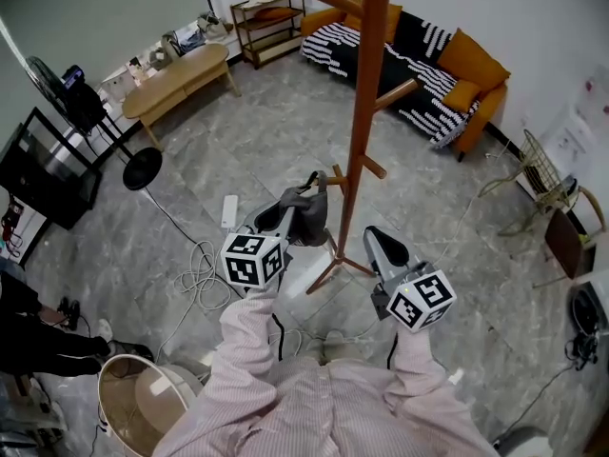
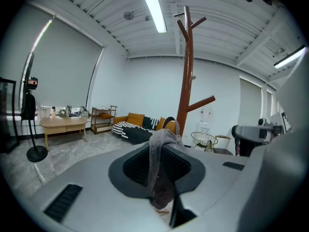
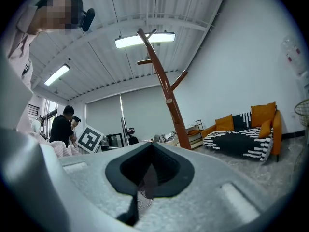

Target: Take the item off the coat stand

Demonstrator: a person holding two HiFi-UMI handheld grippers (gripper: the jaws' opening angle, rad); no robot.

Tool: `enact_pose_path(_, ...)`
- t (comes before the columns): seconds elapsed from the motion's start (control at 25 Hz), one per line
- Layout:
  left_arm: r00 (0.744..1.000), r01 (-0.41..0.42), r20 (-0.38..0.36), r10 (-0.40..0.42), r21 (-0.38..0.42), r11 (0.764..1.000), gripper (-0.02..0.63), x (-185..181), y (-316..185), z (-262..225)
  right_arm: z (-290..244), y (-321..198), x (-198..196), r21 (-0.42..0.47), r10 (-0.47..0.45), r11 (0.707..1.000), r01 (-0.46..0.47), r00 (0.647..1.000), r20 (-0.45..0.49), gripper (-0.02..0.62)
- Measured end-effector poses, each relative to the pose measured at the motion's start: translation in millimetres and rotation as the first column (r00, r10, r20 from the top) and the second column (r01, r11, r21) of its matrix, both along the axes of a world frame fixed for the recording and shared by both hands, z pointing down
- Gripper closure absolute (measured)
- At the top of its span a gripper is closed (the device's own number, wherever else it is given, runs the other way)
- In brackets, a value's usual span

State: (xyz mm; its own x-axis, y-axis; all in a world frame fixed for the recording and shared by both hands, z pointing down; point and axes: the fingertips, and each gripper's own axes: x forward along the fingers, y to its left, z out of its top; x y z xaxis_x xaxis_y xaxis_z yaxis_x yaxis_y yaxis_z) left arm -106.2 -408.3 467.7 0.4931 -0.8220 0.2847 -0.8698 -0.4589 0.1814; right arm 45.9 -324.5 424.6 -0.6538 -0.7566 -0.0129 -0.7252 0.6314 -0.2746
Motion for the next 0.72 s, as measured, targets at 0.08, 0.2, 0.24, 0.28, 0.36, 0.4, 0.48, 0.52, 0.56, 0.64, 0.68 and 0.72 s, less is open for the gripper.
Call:
enact_pose_path(0.08,1.000,0.011,-0.010,-0.011,0.002,1.000,0.549,-3.8,3.3,-4.0,-5.3,-0.5,1.6,0.009,-0.001,1.000,0.001,1.000,-0.001,0.591)
enact_pose_path(0.2,0.999,0.029,-0.024,-0.029,0.003,1.000,0.549,-11.0,11.8,-9.0,-13.1,-0.4,4.0,0.021,0.000,1.000,0.000,1.000,-0.004,0.591)
enact_pose_path(0.24,0.999,0.033,-0.026,-0.033,0.005,0.999,0.549,-13.1,14.8,-10.1,-14.4,-0.7,5.3,0.024,0.004,1.000,-0.004,1.000,-0.005,0.591)
enact_pose_path(0.28,0.999,0.037,-0.027,-0.037,0.007,0.999,0.549,-14.9,17.8,-10.9,-15.0,-1.5,7.0,0.026,0.011,1.000,-0.010,1.000,-0.007,0.591)
enact_pose_path(0.36,0.998,0.047,-0.034,-0.046,0.012,0.999,0.549,-17.9,23.5,-12.4,-15.9,-3.9,11.0,0.029,0.025,0.999,-0.024,1.000,-0.014,0.591)
enact_pose_path(0.4,0.998,0.051,-0.038,-0.051,0.014,0.999,0.549,-19.4,26.1,-13.5,-16.6,-5.3,13.0,0.032,0.032,0.999,-0.031,0.999,-0.017,0.591)
enact_pose_path(0.48,0.998,0.055,-0.042,-0.054,0.020,0.998,0.549,-21.8,31.2,-16.3,-18.6,-7.0,17.3,0.037,0.046,0.998,-0.045,0.999,-0.017,0.591)
enact_pose_path(0.52,0.998,0.055,-0.045,-0.054,0.023,0.998,0.549,-22.6,34.1,-18.0,-19.6,-7.3,19.4,0.041,0.052,0.998,-0.051,0.999,-0.016,0.591)
enact_pose_path(0.56,0.997,0.056,-0.049,-0.054,0.026,0.998,0.549,-23.5,37.3,-19.8,-20.6,-7.4,21.2,0.045,0.056,0.997,-0.056,0.998,-0.016,0.591)
enact_pose_path(0.64,0.997,0.058,-0.060,-0.056,0.031,0.998,0.549,-26.0,44.0,-23.7,-22.5,-7.4,23.7,0.052,0.060,0.997,-0.059,0.998,-0.019,0.591)
enact_pose_path(0.68,0.996,0.060,-0.061,-0.057,0.034,0.998,0.549,-27.7,46.9,-25.8,-23.3,-7.4,24.9,0.053,0.065,0.997,-0.064,0.998,-0.019,0.591)
enact_pose_path(0.72,0.996,0.062,-0.060,-0.059,0.038,0.997,0.549,-29.5,49.4,-28.0,-24.4,-7.8,26.2,0.053,0.070,0.996,-0.070,0.997,-0.017,0.591)
